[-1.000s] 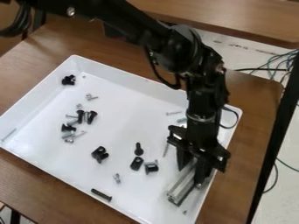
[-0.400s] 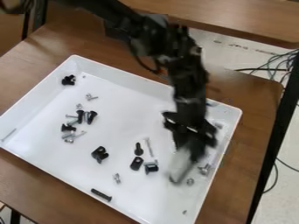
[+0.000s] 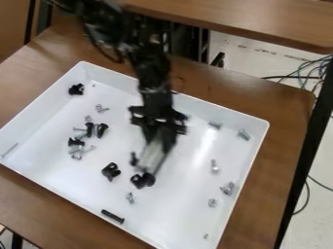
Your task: Sweep into pile
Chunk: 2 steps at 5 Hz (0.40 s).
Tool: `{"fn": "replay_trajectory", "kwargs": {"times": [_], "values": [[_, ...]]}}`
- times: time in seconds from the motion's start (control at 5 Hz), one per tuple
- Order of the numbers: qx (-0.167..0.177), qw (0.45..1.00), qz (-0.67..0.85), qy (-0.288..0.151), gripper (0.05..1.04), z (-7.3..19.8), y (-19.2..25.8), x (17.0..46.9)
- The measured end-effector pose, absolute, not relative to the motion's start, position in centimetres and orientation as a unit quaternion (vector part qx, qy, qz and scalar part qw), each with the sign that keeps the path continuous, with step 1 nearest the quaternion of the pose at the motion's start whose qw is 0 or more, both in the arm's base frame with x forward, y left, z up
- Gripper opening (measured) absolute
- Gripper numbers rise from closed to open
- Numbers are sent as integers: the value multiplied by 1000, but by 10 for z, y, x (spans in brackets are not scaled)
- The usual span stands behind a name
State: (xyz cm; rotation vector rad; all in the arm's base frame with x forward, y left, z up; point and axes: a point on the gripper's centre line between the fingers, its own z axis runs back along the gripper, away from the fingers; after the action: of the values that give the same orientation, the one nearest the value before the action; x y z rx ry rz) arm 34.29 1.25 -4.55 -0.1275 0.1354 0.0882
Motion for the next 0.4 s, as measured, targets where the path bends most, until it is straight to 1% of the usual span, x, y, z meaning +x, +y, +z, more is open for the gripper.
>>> {"fn": "replay_trajectory", "kwargs": {"times": [0.2,0.4], "values": [[-66,991,96,68,356,-47,61,333],[-50,988,125,73,356,-46,106,320]]}}
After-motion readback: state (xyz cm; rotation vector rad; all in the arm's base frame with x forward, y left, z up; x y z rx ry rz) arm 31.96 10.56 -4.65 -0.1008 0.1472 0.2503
